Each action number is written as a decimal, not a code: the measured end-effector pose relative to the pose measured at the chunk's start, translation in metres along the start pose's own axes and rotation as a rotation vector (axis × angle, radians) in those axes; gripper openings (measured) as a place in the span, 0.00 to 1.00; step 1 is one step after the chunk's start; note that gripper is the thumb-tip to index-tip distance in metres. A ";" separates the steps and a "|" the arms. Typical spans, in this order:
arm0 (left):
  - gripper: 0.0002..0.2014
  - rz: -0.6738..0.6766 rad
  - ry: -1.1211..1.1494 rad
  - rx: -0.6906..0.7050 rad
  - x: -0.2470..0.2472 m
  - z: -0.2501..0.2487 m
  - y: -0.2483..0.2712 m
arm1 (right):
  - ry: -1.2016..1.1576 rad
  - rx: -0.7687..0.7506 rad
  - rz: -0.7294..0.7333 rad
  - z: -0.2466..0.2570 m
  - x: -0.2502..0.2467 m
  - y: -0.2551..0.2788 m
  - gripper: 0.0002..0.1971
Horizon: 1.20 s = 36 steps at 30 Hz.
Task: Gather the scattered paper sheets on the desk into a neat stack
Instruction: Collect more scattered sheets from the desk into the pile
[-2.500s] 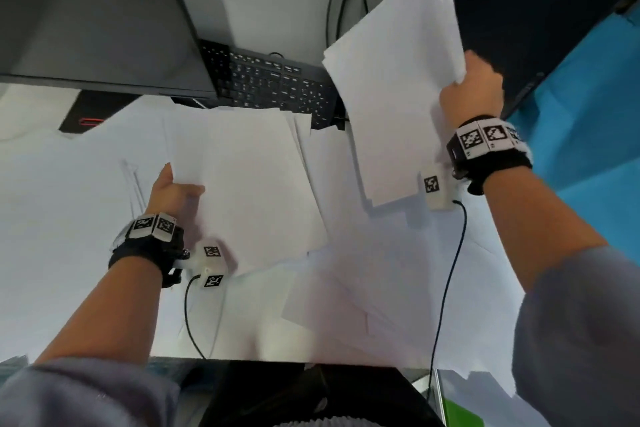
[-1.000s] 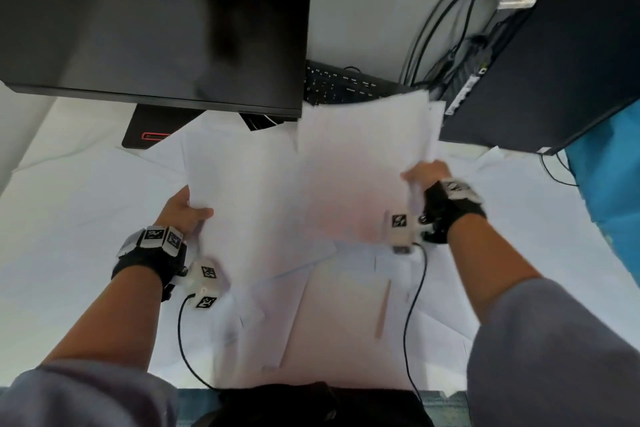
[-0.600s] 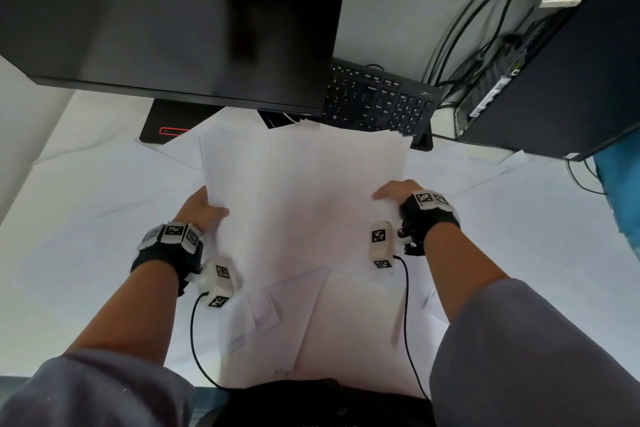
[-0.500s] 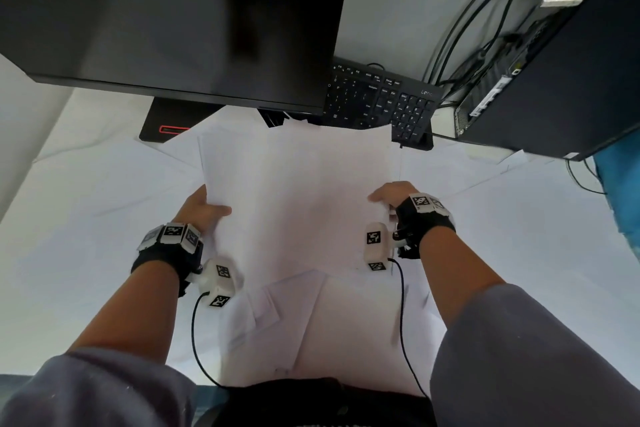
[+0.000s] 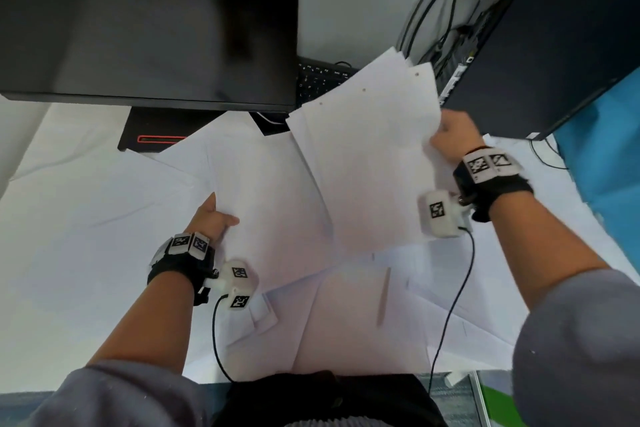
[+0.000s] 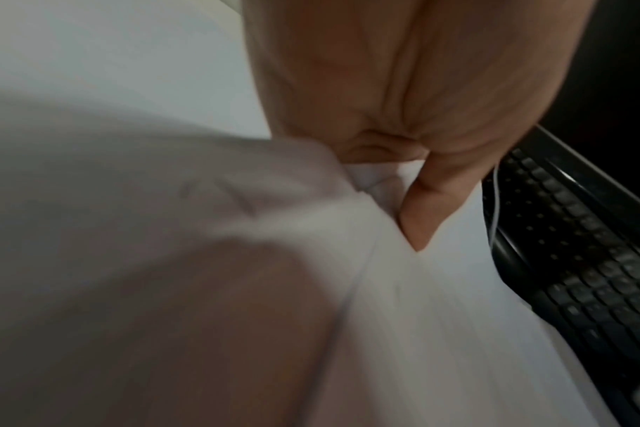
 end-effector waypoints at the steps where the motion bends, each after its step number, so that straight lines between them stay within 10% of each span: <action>1: 0.32 -0.001 -0.009 -0.005 0.007 -0.002 0.001 | -0.021 -0.014 -0.031 -0.003 -0.017 0.001 0.15; 13: 0.22 0.101 -0.307 0.080 0.117 -0.051 0.016 | -0.663 0.069 -0.077 -0.049 -0.088 0.013 0.15; 17: 0.12 0.080 -0.218 -0.040 0.133 -0.043 0.014 | -0.390 0.215 0.011 -0.087 -0.034 0.029 0.19; 22: 0.37 0.168 0.311 -0.266 0.148 -0.023 0.018 | -0.229 0.423 0.144 -0.123 0.064 0.055 0.31; 27: 0.58 0.074 0.048 -0.223 0.145 -0.027 0.017 | 0.046 0.370 0.213 -0.110 0.102 0.063 0.44; 31: 0.30 0.006 -0.207 -0.069 0.145 -0.035 0.021 | 0.119 0.173 0.400 -0.098 0.125 0.065 0.46; 36: 0.27 -0.044 -0.129 0.126 0.131 -0.062 0.036 | 0.073 0.137 0.344 -0.100 0.101 0.060 0.43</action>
Point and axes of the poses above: each hand's wrist, its own y-axis away from the middle knuckle, its own x-axis out of the palm, z = x × y, the point moved 6 cm from there along -y, towards the middle knuckle, and after that the axes turned 10 degrees about -y, right-handed, at the moved point
